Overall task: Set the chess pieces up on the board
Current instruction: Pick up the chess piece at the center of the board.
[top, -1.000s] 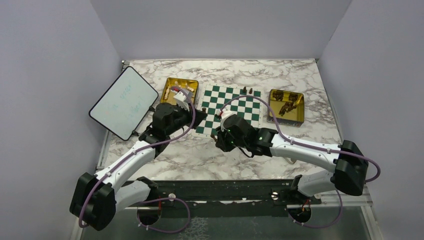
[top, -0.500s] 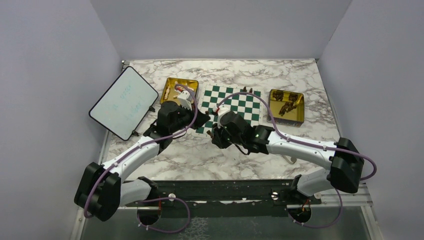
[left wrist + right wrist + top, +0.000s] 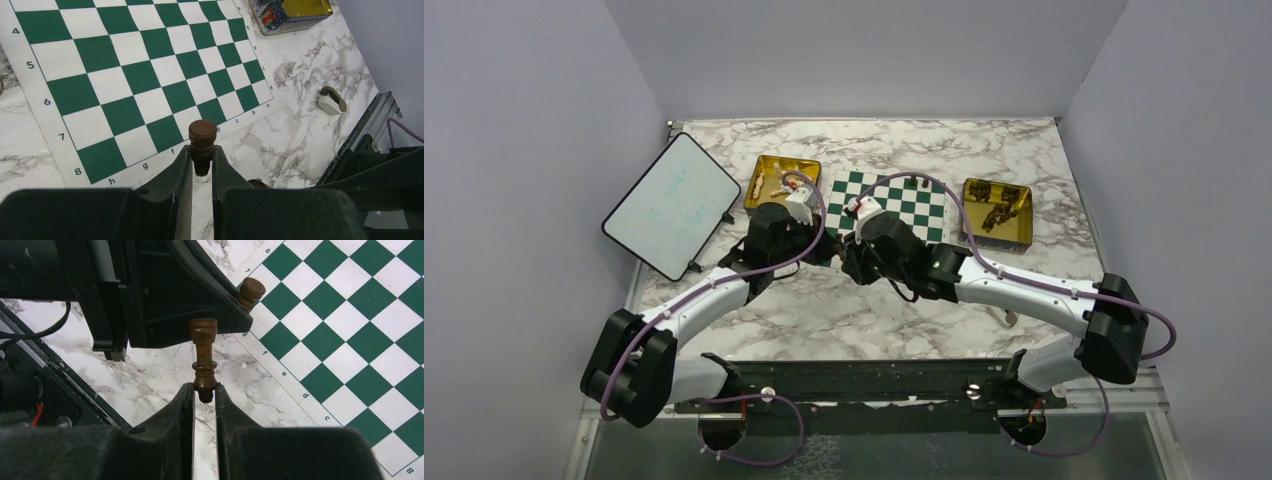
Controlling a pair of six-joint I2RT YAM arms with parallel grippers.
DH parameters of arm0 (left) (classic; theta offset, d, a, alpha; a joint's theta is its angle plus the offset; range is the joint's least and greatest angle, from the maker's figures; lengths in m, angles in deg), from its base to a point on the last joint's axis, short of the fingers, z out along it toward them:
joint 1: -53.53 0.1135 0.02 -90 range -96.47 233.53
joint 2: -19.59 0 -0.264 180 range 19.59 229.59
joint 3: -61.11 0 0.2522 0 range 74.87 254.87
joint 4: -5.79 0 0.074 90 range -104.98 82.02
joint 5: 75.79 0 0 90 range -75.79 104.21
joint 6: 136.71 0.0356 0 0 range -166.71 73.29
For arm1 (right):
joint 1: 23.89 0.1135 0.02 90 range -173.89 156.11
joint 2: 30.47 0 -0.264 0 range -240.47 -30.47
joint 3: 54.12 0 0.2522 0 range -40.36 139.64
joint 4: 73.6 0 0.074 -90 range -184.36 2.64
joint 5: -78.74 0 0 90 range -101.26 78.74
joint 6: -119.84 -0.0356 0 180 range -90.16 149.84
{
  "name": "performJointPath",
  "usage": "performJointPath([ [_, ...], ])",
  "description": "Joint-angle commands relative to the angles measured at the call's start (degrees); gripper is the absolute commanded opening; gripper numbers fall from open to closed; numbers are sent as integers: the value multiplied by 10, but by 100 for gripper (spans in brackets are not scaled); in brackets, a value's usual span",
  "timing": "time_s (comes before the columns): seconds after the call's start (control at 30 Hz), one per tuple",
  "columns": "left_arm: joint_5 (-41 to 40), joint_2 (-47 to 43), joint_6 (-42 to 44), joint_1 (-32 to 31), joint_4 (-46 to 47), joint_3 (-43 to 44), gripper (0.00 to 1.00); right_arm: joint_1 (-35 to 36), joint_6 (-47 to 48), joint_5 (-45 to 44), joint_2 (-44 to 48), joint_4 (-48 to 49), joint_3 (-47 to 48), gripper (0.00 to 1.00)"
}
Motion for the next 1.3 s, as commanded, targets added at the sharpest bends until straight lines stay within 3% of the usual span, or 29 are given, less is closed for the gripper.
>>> performJointPath([
  [0.0, -22, -12, 12, 1, -24, 8, 0, 3, 14, -16, -16, 5, 27, 5],
  [0.3, -94, -61, -29, 2, -30, 33, 0, 3, 7, 13, -21, 18, 9, 5],
  [0.67, -40, -66, -55, 2, -30, 45, 0, 3, 9, -2, -48, 13, 28, 5],
  [1.27, -36, -28, -35, 2, -51, 8, 0, 2, 8, -61, -45, 16, 48, 5],
])
